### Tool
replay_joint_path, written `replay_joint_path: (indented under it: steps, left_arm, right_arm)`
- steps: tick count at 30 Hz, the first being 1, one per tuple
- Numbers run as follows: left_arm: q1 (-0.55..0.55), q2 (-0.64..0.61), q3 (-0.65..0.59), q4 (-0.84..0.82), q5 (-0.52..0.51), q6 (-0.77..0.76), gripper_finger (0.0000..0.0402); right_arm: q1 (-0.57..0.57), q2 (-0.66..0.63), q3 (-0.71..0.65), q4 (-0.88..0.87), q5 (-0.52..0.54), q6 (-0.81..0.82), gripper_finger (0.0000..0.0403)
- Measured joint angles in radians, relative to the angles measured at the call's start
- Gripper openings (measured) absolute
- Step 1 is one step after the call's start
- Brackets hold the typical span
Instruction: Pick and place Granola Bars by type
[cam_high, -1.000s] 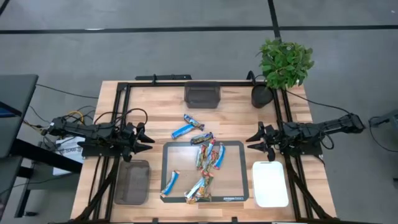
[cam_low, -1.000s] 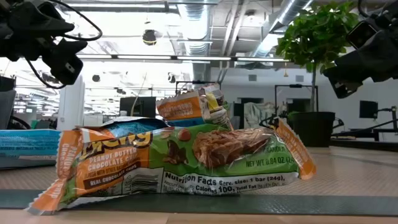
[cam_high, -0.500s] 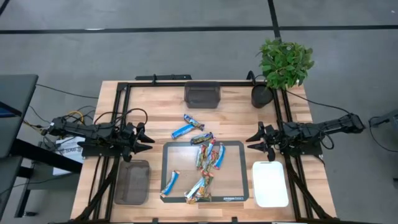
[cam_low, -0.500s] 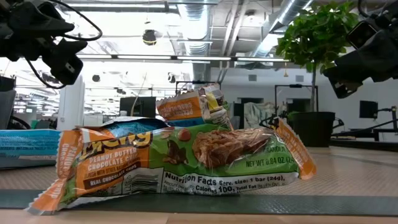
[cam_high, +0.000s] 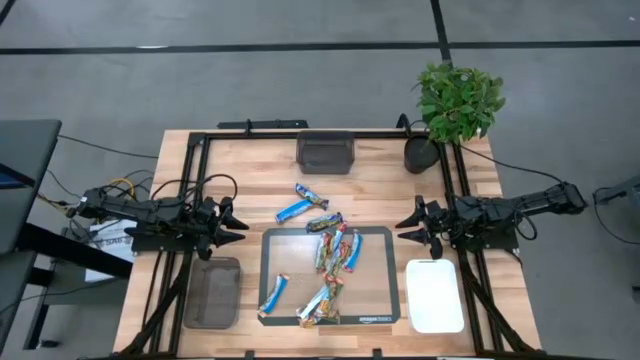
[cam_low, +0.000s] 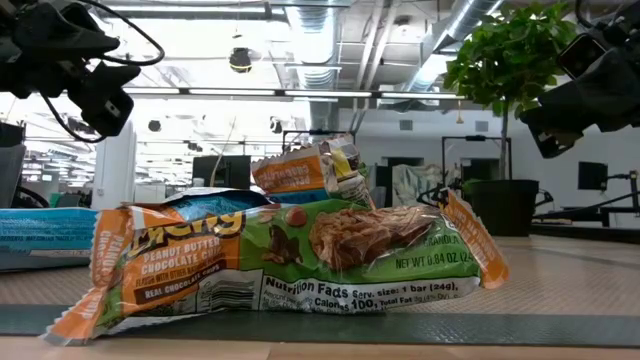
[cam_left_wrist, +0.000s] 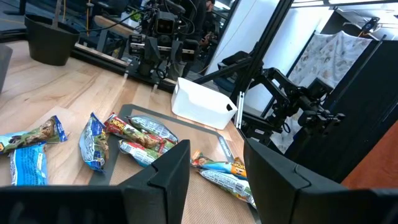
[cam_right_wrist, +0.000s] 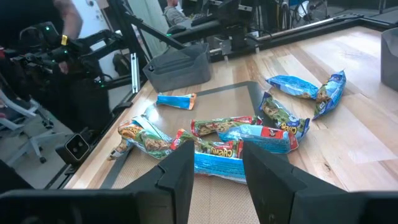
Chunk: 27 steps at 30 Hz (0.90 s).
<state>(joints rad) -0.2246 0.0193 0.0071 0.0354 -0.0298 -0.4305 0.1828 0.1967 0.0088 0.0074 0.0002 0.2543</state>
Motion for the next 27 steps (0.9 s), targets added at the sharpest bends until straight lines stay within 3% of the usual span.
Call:
replay_joint_path:
  steps: [10, 17, 23, 27]
  left_arm:
    - [0.000, 0.000, 0.000, 0.001, 0.000, -0.019, 0.0143]
    - [0.000, 0.000, 0.010, 0.040, -0.011, -0.337, 0.0143]
    - [0.000, 0.000, 0.014, 0.049, -0.160, -0.399, 0.0143]
    - [0.000, 0.000, 0.016, 0.055, -0.319, -0.403, 0.0143]
  right_arm:
    - [0.000, 0.000, 0.000, 0.000, 0.000, 0.000, 0.0129]
    - [0.000, 0.000, 0.000, 0.000, 0.000, 0.000, 0.0129]
    - [0.000, 0.000, 0.000, 0.000, 0.000, 0.000, 0.0129]
    - [0.000, 0.000, 0.000, 0.000, 0.000, 0.000, 0.0129]
